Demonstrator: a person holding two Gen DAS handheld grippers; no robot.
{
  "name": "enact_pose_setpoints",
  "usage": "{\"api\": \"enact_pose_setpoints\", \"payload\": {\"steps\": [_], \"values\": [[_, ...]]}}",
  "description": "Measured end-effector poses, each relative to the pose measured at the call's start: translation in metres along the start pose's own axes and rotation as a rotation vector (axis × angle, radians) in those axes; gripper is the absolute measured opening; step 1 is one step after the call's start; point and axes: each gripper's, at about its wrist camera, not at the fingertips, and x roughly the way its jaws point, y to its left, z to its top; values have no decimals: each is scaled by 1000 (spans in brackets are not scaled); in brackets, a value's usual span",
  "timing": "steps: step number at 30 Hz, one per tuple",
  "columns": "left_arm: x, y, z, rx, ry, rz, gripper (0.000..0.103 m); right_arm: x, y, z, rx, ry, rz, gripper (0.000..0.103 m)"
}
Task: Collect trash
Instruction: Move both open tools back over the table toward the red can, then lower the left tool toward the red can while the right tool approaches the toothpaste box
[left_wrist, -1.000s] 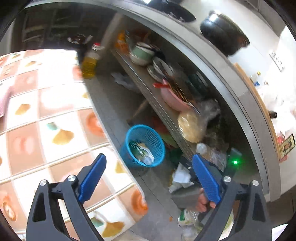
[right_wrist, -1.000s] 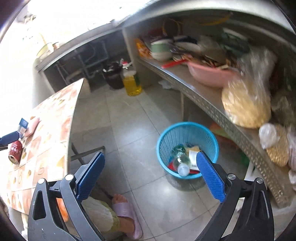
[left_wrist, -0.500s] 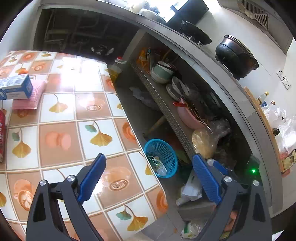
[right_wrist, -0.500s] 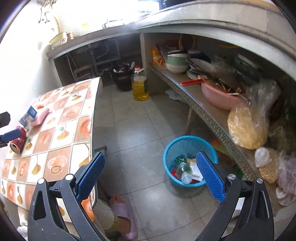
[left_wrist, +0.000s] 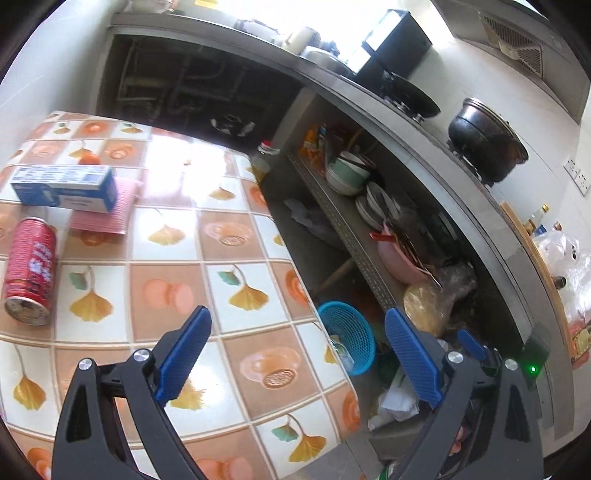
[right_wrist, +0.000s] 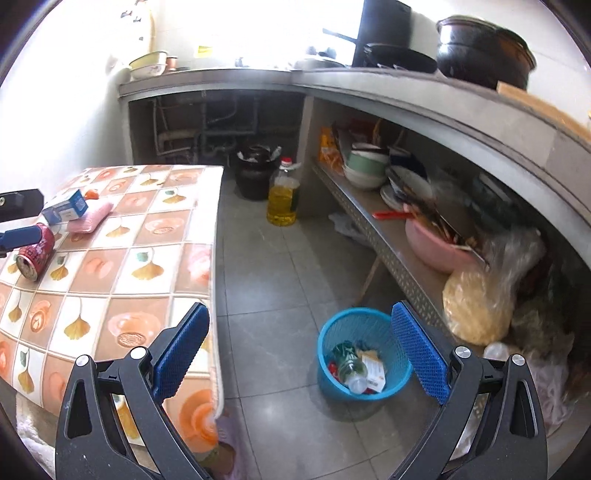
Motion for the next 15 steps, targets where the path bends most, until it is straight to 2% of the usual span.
{"api": "enact_pose_setpoints", "payload": {"steps": [15], "values": [[-48,47,7,-39,-132,218,95,-2,77,22,-101,-3,217,95]]}}
